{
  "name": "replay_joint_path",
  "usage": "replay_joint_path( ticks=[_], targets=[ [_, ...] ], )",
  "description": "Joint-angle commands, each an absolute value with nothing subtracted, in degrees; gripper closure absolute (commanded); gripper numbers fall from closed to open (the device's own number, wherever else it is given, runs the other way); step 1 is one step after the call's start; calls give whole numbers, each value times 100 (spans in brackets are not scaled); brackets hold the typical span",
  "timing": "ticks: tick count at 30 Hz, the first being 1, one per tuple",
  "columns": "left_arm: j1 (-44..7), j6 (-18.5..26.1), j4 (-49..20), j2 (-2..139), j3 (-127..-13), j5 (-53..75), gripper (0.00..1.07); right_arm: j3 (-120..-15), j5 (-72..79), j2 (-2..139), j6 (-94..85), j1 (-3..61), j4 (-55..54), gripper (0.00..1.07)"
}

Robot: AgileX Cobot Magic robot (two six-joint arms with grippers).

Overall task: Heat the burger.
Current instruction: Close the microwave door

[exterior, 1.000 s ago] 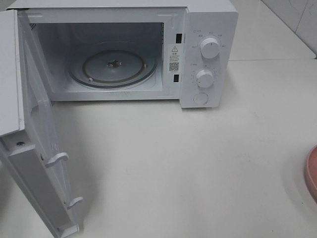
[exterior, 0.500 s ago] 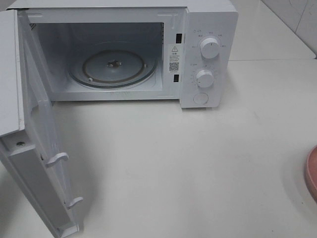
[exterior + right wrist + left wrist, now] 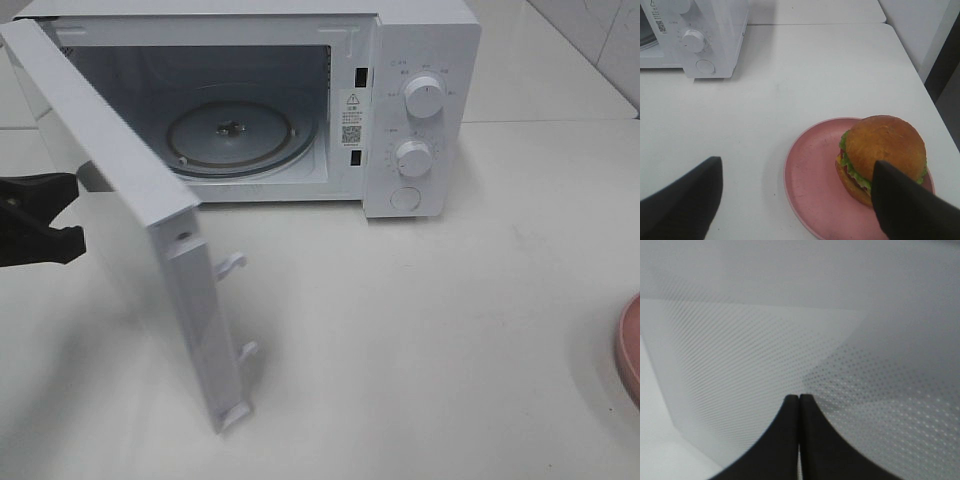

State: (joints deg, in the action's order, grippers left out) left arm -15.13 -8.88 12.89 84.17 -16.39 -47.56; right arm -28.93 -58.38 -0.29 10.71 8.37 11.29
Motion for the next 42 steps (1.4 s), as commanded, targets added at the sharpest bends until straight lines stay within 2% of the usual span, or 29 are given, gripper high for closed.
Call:
replay_joint_path(
  ticks=[1, 20, 26, 34, 42],
  targets=[
    [-1799, -911, 1318, 8617, -1994, -4927, 107, -2882, -5770, -172, 1049, 796, 1152, 31],
    [-3002, -865, 447, 9757, -3587, -4584, 107, -2882, -5770, -172, 1049, 796, 1152, 31],
    [-3197, -762, 378, 9987, -3925, -4532, 107, -2882, -5770, -172, 1049, 796, 1152, 31],
    [-3512, -762, 275, 10583, -4962, -4154, 107, -2882, -5770, -172, 1049, 796, 1152, 31],
    [-3541, -802, 132, 10995, -5724, -3827, 107, -2882, -5770, -172, 1049, 796, 1152, 31]
  ],
)
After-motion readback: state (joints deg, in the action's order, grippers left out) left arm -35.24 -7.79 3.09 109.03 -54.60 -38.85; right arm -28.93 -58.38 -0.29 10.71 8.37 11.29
